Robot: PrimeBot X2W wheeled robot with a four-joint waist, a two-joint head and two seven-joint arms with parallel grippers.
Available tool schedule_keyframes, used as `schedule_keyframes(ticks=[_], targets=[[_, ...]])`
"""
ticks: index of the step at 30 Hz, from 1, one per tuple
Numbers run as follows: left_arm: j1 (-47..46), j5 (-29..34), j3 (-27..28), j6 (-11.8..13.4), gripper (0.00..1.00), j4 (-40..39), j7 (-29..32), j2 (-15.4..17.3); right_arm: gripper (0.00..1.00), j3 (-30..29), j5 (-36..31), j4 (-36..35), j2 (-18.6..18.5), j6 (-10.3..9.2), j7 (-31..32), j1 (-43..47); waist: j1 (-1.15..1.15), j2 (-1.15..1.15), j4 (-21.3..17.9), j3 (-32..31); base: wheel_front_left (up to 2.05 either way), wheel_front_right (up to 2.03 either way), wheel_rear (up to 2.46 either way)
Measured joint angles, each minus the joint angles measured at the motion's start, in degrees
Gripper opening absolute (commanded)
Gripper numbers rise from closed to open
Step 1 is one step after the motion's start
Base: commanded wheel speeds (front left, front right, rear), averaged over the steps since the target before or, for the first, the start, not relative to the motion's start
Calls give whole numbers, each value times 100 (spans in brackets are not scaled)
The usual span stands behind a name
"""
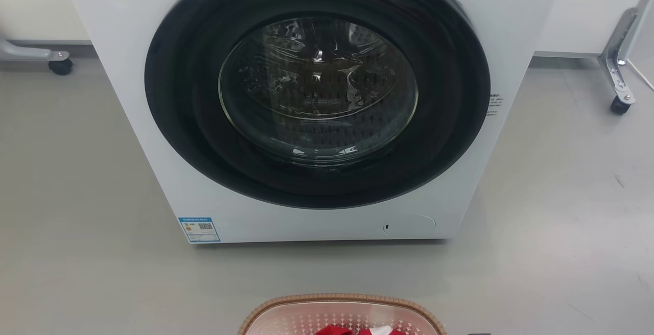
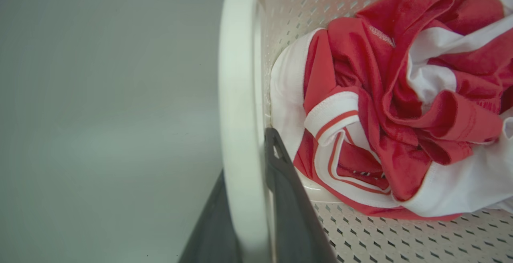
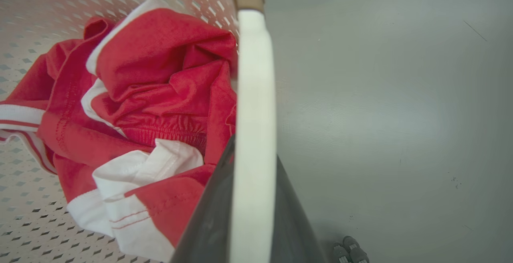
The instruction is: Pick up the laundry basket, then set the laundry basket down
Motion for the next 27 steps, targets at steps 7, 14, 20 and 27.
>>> schedule_keyframes(ticks=[7, 14, 20, 27], targets=[[2, -35, -37, 1, 0, 1, 7, 9, 0, 100, 93, 22, -2, 0, -2, 0, 0, 0, -6, -23, 0, 0, 0], [6, -51, -64, 1, 0, 4, 8, 9, 0, 187, 241, 63, -2, 0, -8, -3, 1, 0, -8, -41, 0, 0, 0], [7, -60, -82, 1, 0, 4, 8, 8, 0, 260, 299, 107, -1, 0, -16, -15, 1, 0, -6, -38, 0, 0, 0], [7, -94, -100, 1, 0, 3, 8, 7, 0, 323, 385, 142, 0, 0, -59, -32, 1, 0, -2, -18, 0, 0, 0]])
